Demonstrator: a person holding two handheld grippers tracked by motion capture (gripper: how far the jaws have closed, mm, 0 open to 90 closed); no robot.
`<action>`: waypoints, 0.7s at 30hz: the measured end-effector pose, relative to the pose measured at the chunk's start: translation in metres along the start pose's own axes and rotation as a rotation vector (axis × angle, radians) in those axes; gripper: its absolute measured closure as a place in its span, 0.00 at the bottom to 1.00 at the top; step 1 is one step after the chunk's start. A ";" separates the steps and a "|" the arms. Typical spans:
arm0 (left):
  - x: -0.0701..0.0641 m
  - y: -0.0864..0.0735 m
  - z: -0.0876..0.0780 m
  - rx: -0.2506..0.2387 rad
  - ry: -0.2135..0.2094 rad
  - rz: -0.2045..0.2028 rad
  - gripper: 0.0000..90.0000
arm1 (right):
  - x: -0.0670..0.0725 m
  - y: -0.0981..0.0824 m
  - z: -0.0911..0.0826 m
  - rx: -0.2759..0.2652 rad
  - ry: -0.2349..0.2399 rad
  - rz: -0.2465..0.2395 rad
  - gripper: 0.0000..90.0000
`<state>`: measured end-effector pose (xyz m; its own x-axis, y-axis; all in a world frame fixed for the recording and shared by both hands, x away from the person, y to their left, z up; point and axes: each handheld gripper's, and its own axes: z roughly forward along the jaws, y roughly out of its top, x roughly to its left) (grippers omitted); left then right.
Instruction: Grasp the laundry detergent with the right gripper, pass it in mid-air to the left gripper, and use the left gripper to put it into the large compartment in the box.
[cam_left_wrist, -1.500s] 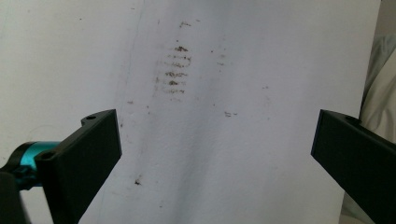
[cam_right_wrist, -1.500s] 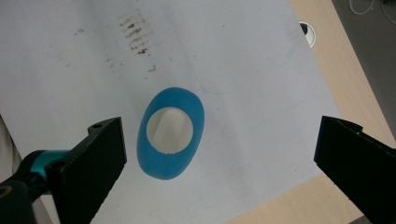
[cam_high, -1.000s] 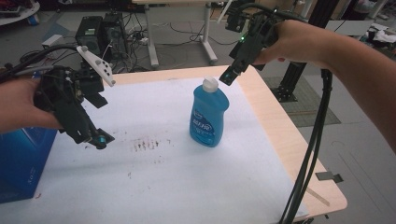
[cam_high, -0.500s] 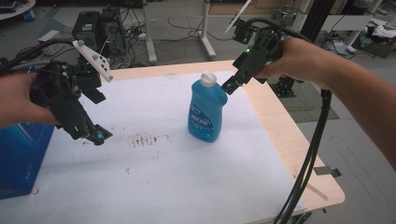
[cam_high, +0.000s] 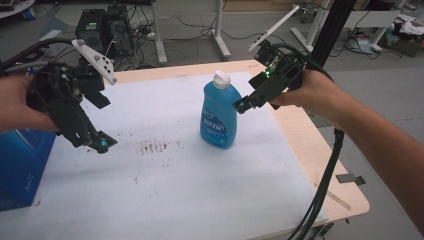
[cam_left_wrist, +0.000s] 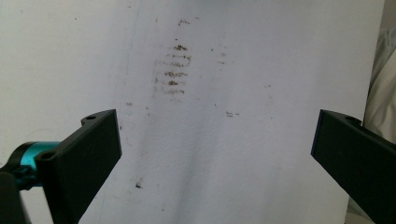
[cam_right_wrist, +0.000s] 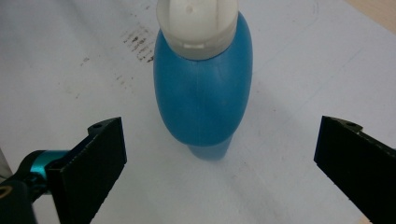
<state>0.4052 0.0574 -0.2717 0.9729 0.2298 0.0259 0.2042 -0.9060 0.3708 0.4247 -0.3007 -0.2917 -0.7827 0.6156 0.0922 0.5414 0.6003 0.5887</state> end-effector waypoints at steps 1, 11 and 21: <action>0.000 0.000 0.000 0.001 -0.001 0.002 0.02 | 0.000 -0.003 0.002 -0.009 0.001 0.007 0.02; 0.000 -0.001 -0.001 -0.005 0.000 -0.003 0.02 | 0.002 -0.026 0.014 -0.074 0.003 0.041 0.02; 0.001 0.000 0.001 -0.004 -0.003 -0.003 0.02 | 0.003 -0.043 0.026 -0.157 0.007 0.055 0.02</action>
<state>0.4062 0.0577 -0.2729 0.9726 0.2312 0.0224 0.2063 -0.9041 0.3743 0.4071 -0.3119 -0.3377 -0.7558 0.6412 0.1327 0.5291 0.4785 0.7008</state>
